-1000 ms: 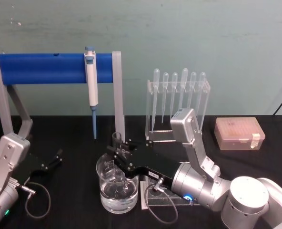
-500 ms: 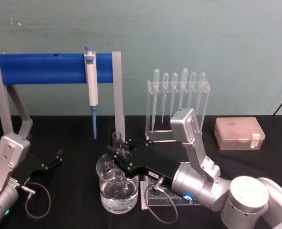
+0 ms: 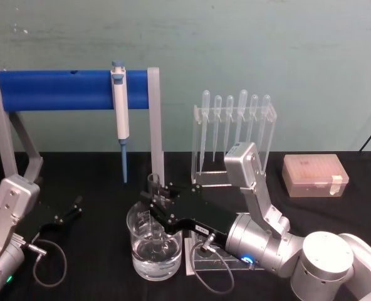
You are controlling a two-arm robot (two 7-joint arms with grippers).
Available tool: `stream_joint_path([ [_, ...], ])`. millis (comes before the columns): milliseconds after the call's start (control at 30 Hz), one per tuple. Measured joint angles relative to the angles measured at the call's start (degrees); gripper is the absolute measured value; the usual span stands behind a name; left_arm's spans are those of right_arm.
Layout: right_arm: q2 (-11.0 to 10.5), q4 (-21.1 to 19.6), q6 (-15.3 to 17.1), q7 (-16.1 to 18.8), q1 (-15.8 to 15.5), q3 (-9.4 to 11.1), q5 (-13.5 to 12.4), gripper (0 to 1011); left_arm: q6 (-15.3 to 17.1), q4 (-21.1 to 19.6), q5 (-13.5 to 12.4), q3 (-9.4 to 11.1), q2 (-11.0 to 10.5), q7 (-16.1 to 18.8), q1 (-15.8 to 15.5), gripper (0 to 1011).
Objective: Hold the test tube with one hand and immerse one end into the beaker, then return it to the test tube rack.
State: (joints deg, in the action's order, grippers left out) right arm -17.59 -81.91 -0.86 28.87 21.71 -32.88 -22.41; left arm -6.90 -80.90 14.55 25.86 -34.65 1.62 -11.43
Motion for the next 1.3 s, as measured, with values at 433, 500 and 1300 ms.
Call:
stream_joint_path([
  [433,0.0,0.0,0.0,0.0,0.0,0.0,0.0,224,0.0,0.0,0.0,0.0,0.0,0.0,0.0,1000],
  [500,0.0,0.0,0.0,0.0,0.0,0.0,0.0,225,0.0,0.0,0.0,0.0,0.0,0.0,0.0,1000],
  [1300,0.0,0.0,0.0,0.0,0.0,0.0,0.0,224,0.0,0.0,0.0,0.0,0.0,0.0,0.0,1000],
])
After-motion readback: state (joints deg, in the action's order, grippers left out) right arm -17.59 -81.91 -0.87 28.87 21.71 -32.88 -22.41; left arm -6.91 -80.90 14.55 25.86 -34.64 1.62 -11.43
